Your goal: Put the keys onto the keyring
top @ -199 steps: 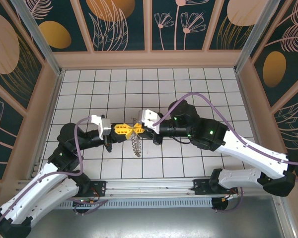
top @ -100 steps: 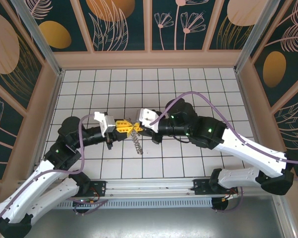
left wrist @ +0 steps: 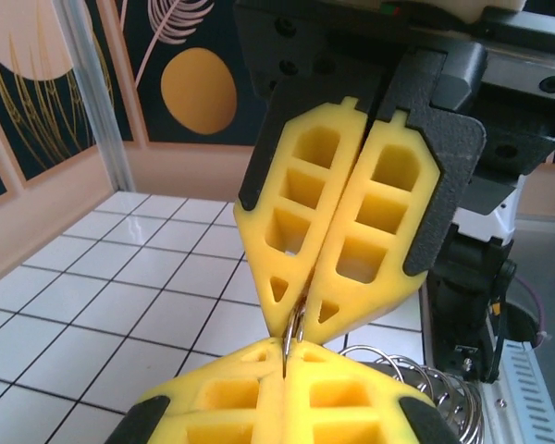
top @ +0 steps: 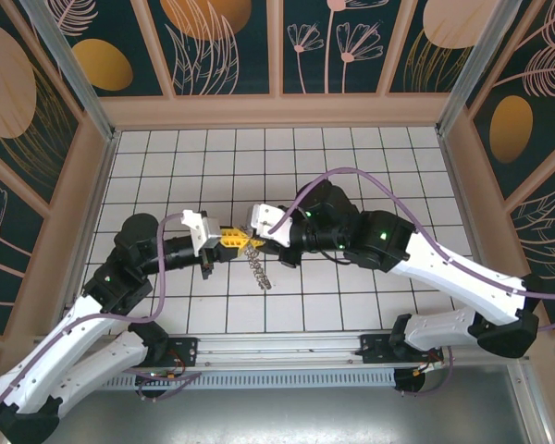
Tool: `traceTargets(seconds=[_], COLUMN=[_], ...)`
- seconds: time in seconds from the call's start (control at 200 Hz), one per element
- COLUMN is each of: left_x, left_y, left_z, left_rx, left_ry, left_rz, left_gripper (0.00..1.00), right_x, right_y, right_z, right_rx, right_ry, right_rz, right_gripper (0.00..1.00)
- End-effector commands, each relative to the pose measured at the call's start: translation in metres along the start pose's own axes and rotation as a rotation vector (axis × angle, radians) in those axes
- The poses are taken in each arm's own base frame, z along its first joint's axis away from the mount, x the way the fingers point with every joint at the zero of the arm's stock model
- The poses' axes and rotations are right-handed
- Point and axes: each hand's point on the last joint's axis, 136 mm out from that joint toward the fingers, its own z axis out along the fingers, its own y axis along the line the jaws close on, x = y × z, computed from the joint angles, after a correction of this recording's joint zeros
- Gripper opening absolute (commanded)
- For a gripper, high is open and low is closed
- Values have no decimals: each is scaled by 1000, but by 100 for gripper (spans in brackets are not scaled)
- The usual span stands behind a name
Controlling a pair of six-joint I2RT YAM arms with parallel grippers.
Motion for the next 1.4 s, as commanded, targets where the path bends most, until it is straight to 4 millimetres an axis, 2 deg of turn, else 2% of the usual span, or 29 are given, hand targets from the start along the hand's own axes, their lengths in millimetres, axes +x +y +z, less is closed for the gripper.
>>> traceTargets(seconds=[0.0, 0.15, 0.335, 0.52, 0.656, 0.771, 0.841, 0.911, 1.031, 1.216, 1.396], left_x=[-39, -53, -62, -66, -55, -34, -22, -14, -6, 1, -2], left_y=[-20, -29, -36, -40, -33, -13, -4, 0, 7, 10, 10], left_z=[-8, -13, -20, -24, -15, -6, -4, -3, -1, 4, 8], left_rx=[91, 140, 165, 192, 175, 60, 8, -12, -37, -28, -11], left_ry=[-175, -263, -331, -373, -308, -158, -77, -11, 67, 110, 93], left_rz=[43, 32, 26, 13, -9, 3, 16, 29, 44, 46, 52], left_gripper=[0, 0, 0, 0, 0, 0, 7, 8, 10, 13, 12], right_x=[-11, -13, -19, -26, -29, -24, -18, -10, -1, 0, 12], right_y=[2, 9, 7, 4, -3, -10, -13, -15, -17, -17, -18], right_z=[-7, -8, -17, -26, -29, -29, -24, -17, -7, -3, 4], right_rx=[0, -29, -7, 20, 59, 90, 96, 96, 88, 74, 44], right_ry=[-68, -89, -131, -184, -181, -138, -88, -33, 36, 63, 104], right_rz=[9, 19, 14, 10, 1, -8, -13, -17, -23, -28, -9], right_gripper=[12, 14, 11, 1, 0, 0, 0, 0, 0, 0, 0])
